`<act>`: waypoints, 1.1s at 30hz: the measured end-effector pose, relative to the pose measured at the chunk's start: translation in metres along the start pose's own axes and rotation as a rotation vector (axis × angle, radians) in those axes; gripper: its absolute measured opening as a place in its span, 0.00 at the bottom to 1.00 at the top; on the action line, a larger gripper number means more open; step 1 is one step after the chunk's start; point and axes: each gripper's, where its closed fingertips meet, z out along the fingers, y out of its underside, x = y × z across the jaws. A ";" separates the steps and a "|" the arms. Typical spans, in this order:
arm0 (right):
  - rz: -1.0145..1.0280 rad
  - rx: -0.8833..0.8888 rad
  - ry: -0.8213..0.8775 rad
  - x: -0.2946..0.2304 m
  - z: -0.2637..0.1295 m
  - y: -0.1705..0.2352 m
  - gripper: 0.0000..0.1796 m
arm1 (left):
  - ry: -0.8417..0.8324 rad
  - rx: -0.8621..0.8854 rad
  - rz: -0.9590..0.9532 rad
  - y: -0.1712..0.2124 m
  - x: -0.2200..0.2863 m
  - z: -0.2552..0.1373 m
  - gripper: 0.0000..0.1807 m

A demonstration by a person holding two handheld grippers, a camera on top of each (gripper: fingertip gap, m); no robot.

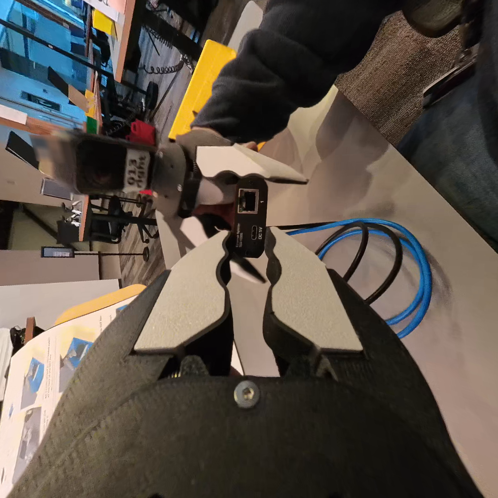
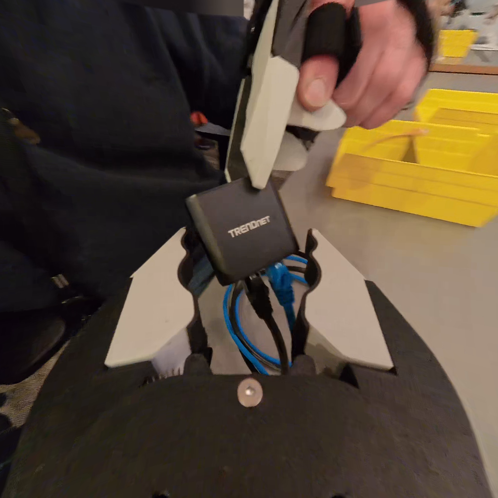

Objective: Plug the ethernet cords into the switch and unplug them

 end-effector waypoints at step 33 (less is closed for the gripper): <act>0.167 -0.350 0.286 0.031 0.018 0.045 0.36 | -0.222 -0.192 0.225 0.054 0.027 0.035 0.14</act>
